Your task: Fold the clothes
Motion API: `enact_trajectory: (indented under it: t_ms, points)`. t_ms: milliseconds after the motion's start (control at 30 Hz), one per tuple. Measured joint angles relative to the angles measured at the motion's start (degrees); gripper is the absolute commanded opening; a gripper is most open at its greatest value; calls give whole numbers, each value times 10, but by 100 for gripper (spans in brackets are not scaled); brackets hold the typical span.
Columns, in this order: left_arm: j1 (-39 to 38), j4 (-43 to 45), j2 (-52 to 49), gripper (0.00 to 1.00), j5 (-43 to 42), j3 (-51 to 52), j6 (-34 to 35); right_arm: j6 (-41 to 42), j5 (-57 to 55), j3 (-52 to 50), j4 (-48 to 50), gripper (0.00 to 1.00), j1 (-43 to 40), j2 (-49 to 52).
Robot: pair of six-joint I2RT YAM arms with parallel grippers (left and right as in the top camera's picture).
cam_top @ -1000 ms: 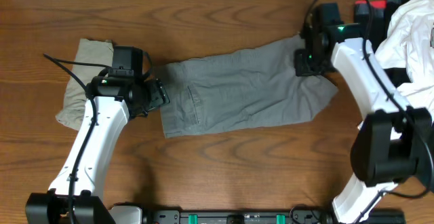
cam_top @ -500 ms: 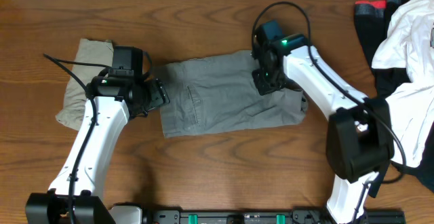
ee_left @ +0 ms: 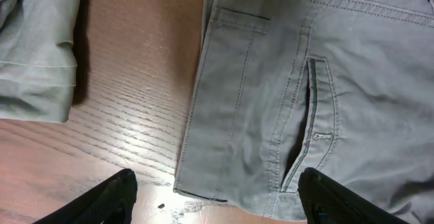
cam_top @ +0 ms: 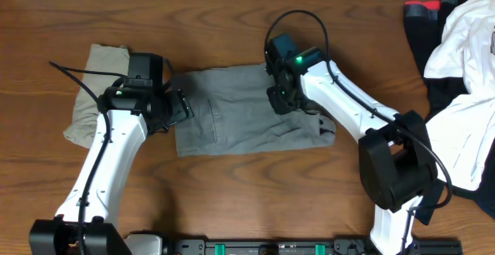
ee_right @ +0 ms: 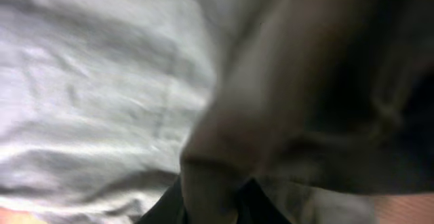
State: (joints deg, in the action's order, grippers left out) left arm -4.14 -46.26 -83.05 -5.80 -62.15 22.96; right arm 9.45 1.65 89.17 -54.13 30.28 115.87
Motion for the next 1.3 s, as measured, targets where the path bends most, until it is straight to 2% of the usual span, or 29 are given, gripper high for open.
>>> enact_trajectory:
  t_ms: [267,600,800,967,1133,1300]
  points:
    - [0,0,0,78,0,0,0,11,56,0,28,17,6,0]
    - [0,0,0,79,0,0,0,-17,116,0,68,9,1,-10]
    - [0,0,0,79,0,0,0,-23,105,0,10,2,-77,-84]
    - [0,3,0,79,0,0,0,-20,92,-2,-73,1,-174,-113]
    - [0,12,0,79,0,0,0,-20,118,-63,-75,1,-181,-104]
    - [0,13,0,79,0,0,0,-36,193,-150,-43,1,-130,-94]
